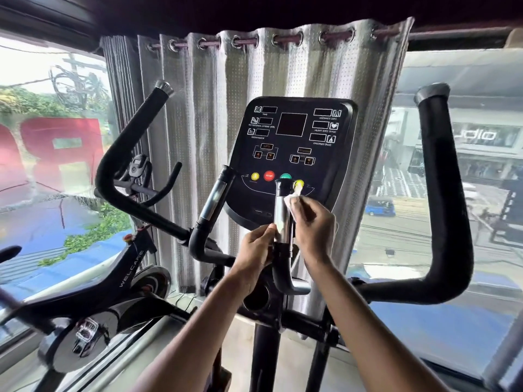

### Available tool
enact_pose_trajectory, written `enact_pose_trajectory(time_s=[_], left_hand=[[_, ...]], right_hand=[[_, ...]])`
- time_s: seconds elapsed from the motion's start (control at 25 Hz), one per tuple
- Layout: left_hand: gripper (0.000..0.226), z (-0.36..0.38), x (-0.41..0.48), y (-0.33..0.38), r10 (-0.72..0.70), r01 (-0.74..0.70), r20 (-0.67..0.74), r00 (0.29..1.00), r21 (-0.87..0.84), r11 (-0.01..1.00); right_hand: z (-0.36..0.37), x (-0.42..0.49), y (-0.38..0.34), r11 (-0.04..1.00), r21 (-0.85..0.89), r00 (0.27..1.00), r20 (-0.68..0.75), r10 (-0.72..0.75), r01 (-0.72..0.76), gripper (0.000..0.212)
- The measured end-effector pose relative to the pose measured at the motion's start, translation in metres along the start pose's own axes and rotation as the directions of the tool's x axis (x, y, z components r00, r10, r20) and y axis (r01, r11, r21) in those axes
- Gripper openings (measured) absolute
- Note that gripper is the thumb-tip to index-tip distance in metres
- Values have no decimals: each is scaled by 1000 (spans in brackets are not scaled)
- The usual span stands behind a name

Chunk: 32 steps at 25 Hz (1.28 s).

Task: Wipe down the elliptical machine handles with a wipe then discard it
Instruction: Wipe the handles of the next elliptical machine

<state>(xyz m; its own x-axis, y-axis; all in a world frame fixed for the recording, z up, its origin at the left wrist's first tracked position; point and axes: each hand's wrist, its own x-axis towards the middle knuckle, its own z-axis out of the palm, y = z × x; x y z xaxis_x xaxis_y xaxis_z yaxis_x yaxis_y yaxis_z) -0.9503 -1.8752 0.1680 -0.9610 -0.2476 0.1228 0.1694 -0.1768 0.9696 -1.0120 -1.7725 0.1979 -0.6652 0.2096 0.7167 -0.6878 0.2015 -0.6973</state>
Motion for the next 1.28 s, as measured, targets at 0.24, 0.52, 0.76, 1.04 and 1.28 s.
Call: enact_pose_trajectory(time_s=[0.24, 0.52, 0.76, 1.04, 1.28], left_hand=[[26, 3, -3, 2, -9, 9, -13, 1000, -36, 999], [27, 5, -11, 3, -45, 43, -17, 999, -107, 993], [22, 2, -14, -1, -42, 45, 23, 999, -140, 989], [29, 5, -19, 2, -42, 44, 21, 999, -124, 991], [29, 3, -15, -6, -41, 42, 8, 999, -158, 987]], right_hand=[[6, -6, -14, 983, -137, 989, -64, -132, 122, 22], [15, -5, -21, 699, -441, 827, 291, -482, 563, 10], [5, -8, -19, 718, -416, 829, 240, -505, 558, 6], [-12, -21, 11, 914, 247, 947, 95, 307, -322, 9], [-9, -23, -11, 964, -150, 976, 12, -219, 219, 15]])
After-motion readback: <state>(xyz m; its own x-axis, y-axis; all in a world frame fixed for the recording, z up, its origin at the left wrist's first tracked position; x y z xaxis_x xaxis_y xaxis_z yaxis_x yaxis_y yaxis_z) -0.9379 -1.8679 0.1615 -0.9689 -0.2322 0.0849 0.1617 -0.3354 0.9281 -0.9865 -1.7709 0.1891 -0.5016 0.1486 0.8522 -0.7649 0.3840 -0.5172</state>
